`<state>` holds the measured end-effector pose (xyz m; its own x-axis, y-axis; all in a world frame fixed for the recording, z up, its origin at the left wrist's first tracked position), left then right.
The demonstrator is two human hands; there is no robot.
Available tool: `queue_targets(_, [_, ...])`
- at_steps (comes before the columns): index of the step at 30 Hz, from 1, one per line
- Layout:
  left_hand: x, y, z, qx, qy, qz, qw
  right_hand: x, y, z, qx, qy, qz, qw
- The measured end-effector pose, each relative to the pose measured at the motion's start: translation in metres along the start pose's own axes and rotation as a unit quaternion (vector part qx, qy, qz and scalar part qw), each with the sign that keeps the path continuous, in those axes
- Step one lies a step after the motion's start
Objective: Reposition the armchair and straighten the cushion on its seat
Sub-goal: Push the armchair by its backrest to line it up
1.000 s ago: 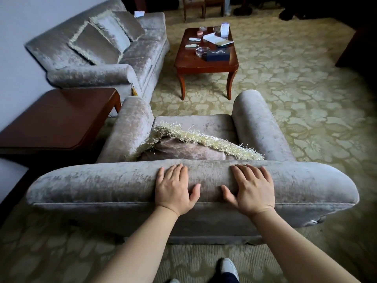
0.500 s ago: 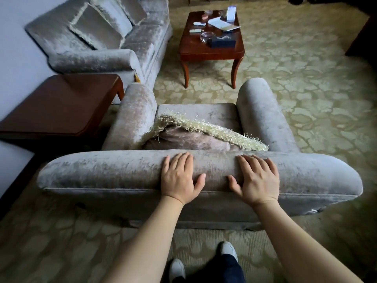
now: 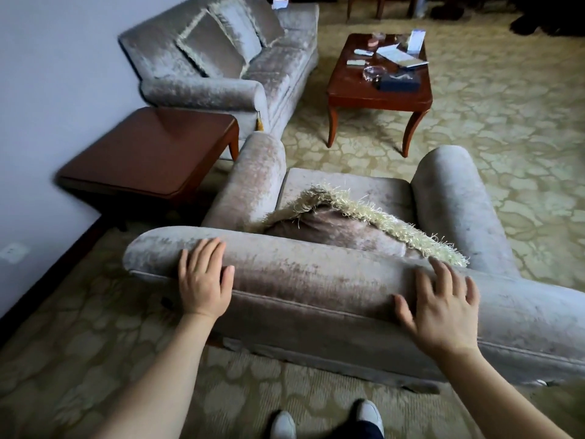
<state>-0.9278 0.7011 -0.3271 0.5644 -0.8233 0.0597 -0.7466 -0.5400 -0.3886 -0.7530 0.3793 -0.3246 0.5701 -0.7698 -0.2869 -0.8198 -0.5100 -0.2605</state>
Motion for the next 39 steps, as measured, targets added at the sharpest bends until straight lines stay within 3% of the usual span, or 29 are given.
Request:
queue_targets(4, [-0.016, -0.008, 0.006, 0.028, 0.013, -0.007, 1.000, -0.073, -0.011, 0.029, -0.052, -0.012, -0.101, 0.993])
queue_targets(10, [-0.022, -0.027, 0.016, 0.085, 0.021, 0.039, 0.995, -0.076, -0.028, 0.040, -0.009, -0.016, -0.116, 0.993])
queue_targets(24, [-0.057, -0.061, 0.029, 0.022, -0.013, 0.064, 0.998, -0.114, -0.046, 0.056, -0.001, -0.011, -0.092, 0.996])
queue_targets(27, [-0.047, -0.052, 0.023, 0.002, -0.024, -0.008, 1.000, -0.114, -0.041, 0.052, -0.019, -0.017, -0.084, 0.996])
queue_targets(29, [-0.024, -0.046, 0.014, -0.018, -0.016, -0.055, 0.998, -0.116, -0.040, 0.046, -0.038, -0.028, -0.075, 0.996])
queue_targets(30, [-0.004, -0.042, 0.012, -0.021, -0.011, -0.041, 0.999, -0.117, -0.039, 0.044, -0.043, -0.035, -0.080, 0.995])
queue_targets(34, [0.132, -0.012, 0.007, -0.033, 0.029, 0.142, 0.989, -0.077, -0.019, 0.023, -0.022, -0.067, -0.076, 0.995])
queue_targets(39, [0.290, 0.039, 0.007, -0.070, 0.006, 0.295, 0.953, 0.066, 0.029, -0.022, 0.068, -0.009, 0.019, 0.997])
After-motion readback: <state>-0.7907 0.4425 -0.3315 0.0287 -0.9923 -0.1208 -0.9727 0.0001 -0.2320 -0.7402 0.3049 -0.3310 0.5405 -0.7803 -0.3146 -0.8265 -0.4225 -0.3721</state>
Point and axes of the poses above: each hand's wrist, its own y-axis away from the middle knuckle, its own z-axis out of the palm, x = y × z, the point moved 4 cm from there along -y, towards the middle knuckle, and after that the axes turned 10 degrees about -y, right-handed, at the moved point
